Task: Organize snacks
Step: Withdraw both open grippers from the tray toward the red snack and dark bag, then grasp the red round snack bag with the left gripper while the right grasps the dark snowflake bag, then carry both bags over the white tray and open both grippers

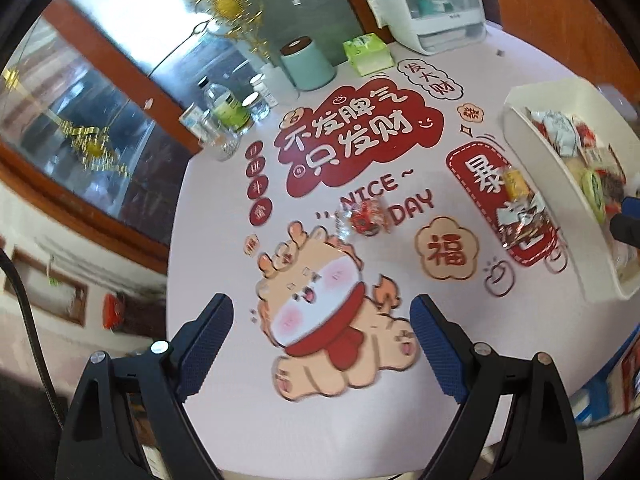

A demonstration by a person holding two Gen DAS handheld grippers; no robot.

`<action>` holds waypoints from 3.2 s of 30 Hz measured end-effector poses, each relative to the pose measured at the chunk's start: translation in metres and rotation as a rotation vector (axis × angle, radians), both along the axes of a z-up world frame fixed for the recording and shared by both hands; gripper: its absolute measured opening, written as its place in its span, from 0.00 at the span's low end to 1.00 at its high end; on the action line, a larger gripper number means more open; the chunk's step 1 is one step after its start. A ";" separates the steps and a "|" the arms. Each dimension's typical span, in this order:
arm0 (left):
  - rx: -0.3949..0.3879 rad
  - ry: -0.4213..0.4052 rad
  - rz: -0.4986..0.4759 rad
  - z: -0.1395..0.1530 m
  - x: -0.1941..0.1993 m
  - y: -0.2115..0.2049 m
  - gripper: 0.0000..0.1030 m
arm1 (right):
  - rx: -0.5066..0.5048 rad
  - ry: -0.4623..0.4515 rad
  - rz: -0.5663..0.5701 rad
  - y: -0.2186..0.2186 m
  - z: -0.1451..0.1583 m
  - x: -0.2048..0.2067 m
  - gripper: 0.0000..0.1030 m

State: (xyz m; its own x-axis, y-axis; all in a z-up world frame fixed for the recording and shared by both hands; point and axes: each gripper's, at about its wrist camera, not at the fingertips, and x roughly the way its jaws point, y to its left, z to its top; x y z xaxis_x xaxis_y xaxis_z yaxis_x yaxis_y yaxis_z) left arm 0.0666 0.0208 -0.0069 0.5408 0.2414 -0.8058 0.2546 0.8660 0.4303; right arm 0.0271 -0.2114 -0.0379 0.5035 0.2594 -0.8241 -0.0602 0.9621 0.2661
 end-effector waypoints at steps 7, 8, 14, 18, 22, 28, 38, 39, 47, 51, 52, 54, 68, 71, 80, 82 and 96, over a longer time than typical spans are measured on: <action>0.023 0.026 -0.184 0.015 0.047 0.022 0.87 | -0.024 0.018 -0.094 0.018 0.001 0.000 0.39; 0.027 0.031 -0.225 0.015 0.056 0.025 0.87 | -0.025 0.028 -0.125 0.021 0.001 0.002 0.39; 0.038 0.094 -0.460 -0.016 0.098 0.026 0.88 | 0.038 0.098 -0.313 0.034 -0.016 0.021 0.43; 0.017 0.184 -0.604 -0.061 0.128 0.020 0.88 | 0.127 0.142 -0.481 0.041 -0.042 0.032 0.53; -0.009 0.250 -0.715 -0.105 0.148 0.010 0.88 | 0.233 0.202 -0.674 0.043 -0.075 0.041 0.61; -0.039 0.329 -0.757 -0.158 0.170 -0.001 0.88 | 0.232 0.205 -0.884 0.046 -0.106 0.051 0.62; -0.099 0.421 -0.760 -0.199 0.194 -0.010 0.88 | 0.154 0.264 -1.190 0.029 -0.145 0.064 0.62; -0.120 0.424 -0.758 -0.199 0.196 -0.009 0.88 | 0.140 0.262 -1.201 0.029 -0.147 0.066 0.62; -0.218 0.466 -0.688 -0.199 0.206 -0.003 0.66 | -0.069 0.304 -1.125 0.040 -0.146 0.094 0.64; -0.238 0.441 -0.633 -0.196 0.202 0.008 0.49 | -0.146 0.306 -1.076 0.048 -0.144 0.093 0.55; -0.246 0.434 -0.615 -0.195 0.200 0.010 0.48 | -0.147 0.295 -1.064 0.049 -0.142 0.092 0.47; -0.255 0.417 -0.580 -0.194 0.192 0.015 0.46 | -0.151 0.284 -1.031 0.052 -0.141 0.089 0.37; -0.349 0.341 -0.366 -0.162 0.121 0.055 0.45 | 0.042 0.202 -0.772 0.076 -0.119 0.022 0.13; -0.364 0.329 -0.357 -0.147 0.105 0.056 0.45 | 0.046 0.164 -0.696 0.086 -0.103 0.017 0.13; -0.444 0.283 -0.332 -0.099 0.072 0.032 0.45 | 0.043 0.067 -0.539 0.079 -0.051 0.012 0.13; -0.459 0.279 -0.327 -0.092 0.066 0.020 0.45 | 0.037 0.039 -0.515 0.071 -0.040 0.007 0.13; -0.526 0.168 -0.179 -0.053 0.021 -0.141 0.45 | -0.028 -0.103 -0.300 -0.081 0.009 -0.025 0.13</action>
